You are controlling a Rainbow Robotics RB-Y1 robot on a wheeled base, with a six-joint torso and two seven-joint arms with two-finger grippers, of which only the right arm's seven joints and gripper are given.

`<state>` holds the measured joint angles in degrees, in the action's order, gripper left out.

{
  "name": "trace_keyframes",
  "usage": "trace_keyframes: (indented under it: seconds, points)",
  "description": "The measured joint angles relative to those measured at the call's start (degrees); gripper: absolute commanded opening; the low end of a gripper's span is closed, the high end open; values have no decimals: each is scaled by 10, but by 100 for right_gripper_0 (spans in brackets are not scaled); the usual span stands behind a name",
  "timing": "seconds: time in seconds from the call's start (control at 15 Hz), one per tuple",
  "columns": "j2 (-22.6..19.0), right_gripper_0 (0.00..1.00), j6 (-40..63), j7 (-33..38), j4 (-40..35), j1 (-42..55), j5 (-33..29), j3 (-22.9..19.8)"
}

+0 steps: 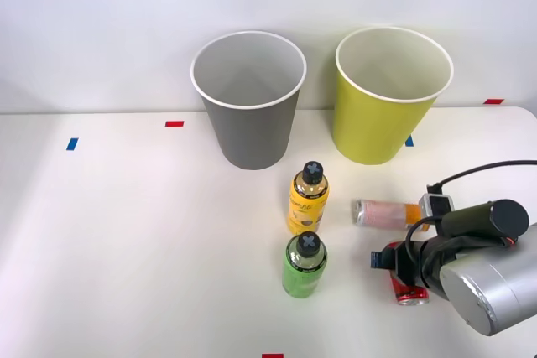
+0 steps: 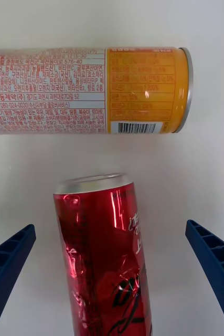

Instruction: Put cans in the gray bin, plastic bottles in the light green bin

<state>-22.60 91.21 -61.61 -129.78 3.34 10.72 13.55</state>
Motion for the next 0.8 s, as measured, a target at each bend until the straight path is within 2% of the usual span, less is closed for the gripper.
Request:
trace_keyframes:
  seconds: [0.8]
  points:
    - [3, 100, -10, -3, 0, 0, -13, 9]
